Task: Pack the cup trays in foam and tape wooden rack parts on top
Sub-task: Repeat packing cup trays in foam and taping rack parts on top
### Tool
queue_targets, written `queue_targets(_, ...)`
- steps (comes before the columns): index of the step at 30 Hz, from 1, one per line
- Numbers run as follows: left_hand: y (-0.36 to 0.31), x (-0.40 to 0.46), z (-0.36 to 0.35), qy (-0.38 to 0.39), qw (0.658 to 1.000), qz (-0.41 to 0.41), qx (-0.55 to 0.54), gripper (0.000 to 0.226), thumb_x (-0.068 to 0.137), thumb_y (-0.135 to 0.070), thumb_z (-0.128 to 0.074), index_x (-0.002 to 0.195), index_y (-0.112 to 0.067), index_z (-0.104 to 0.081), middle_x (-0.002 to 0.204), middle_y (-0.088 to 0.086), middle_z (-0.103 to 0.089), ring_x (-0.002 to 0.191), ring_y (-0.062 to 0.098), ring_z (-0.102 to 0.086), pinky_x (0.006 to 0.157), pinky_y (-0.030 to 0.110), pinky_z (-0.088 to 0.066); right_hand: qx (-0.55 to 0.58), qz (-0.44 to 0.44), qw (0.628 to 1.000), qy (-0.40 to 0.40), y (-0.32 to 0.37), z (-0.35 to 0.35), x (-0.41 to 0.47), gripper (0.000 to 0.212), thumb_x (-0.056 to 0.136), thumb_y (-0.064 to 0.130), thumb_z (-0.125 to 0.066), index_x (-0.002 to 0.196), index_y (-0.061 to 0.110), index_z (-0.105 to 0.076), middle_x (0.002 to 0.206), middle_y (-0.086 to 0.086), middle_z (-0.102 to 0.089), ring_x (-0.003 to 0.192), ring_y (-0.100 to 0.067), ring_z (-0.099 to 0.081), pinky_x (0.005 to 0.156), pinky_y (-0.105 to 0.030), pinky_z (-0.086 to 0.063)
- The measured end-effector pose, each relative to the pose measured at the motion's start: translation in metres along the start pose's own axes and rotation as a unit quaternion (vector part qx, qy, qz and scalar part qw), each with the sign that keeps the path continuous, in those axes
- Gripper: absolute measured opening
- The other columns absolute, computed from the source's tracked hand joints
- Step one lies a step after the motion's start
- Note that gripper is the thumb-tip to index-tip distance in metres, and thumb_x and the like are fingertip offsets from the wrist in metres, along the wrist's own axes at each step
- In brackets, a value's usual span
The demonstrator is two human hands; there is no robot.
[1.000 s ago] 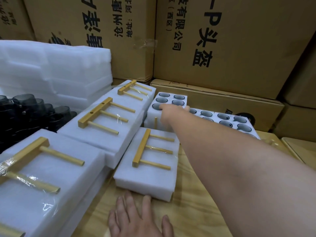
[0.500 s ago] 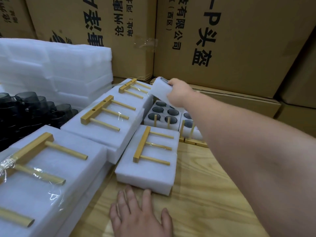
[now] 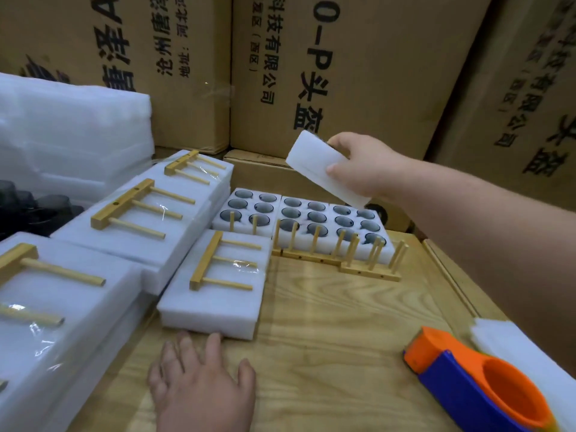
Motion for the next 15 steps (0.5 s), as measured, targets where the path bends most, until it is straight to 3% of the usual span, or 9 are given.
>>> queue_targets(4, -0.004, 0.0, 0.004, 0.066, 0.997, 0.007, 0.039, 0.083, 0.069, -0.07, -0.02, 0.146, -0.046, -0.035, 0.167, 0.005, -0.018, 0.153, 0.026, -0.016, 0.121, 0.043, -0.013, -0.046, -0.01, 0.998, 0.029, -0.013, 0.015, -0.059, 0.032, 0.096, 0.03, -0.055, 0.126, 0.039, -0.053, 0.118, 0.009, -0.062, 0.1, -0.017, -0.062, 0.089, -0.042, -0.054)
queue_targets(6, -0.003, 0.003, 0.004, 0.072, 0.997, 0.004, 0.021, 0.08, 0.072, -0.071, -0.02, 0.147, -0.047, -0.032, 0.168, 0.004, -0.015, 0.153, 0.026, -0.014, 0.122, 0.042, -0.013, -0.058, -0.014, 0.997, 0.052, -0.018, 0.02, -0.09, 0.028, 0.096, 0.032, -0.055, 0.122, 0.043, -0.053, 0.114, 0.013, -0.064, 0.1, -0.016, -0.063, 0.094, -0.043, -0.053)
queue_targets(10, -0.005, 0.007, 0.005, 0.084, 0.996, -0.007, 0.009, 0.071, 0.081, -0.074, -0.026, 0.147, -0.047, -0.028, 0.167, 0.004, -0.013, 0.153, 0.026, -0.012, 0.122, 0.042, -0.012, -0.094, -0.026, 0.991, 0.094, -0.025, 0.02, -0.149, 0.038, 0.099, 0.037, -0.055, 0.135, 0.047, -0.046, 0.118, 0.018, -0.06, 0.112, -0.016, -0.06, 0.106, -0.043, -0.042)
queue_targets(12, -0.005, 0.006, 0.008, 0.089, 0.996, -0.009, 0.004, 0.068, 0.082, -0.073, -0.029, 0.144, -0.047, -0.031, 0.166, 0.005, -0.016, 0.152, 0.026, -0.014, 0.122, 0.042, -0.012, -0.115, -0.025, 0.987, 0.107, -0.028, 0.014, -0.181, 0.04, 0.101, 0.04, -0.052, 0.137, 0.051, -0.04, 0.125, 0.018, -0.059, 0.118, -0.017, -0.055, 0.108, -0.039, -0.033)
queue_targets(15, -0.005, 0.006, 0.008, 0.091, 0.996, -0.016, -0.008, 0.065, 0.084, -0.071, -0.033, 0.144, -0.045, -0.031, 0.167, 0.006, -0.016, 0.153, 0.027, -0.013, 0.122, 0.043, -0.011, -0.108, -0.008, 0.986, 0.124, -0.03, -0.001, -0.229, 0.039, 0.102, 0.043, -0.048, 0.13, 0.061, -0.029, 0.13, 0.027, -0.048, 0.111, -0.008, -0.035, 0.098, -0.03, -0.019)
Point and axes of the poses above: each hand's wrist, its own x-axis towards the middle knuckle, its own z-axis out of the back of the hand, y = z × x, the point moved 4 cm from there along x, towards the middle knuckle
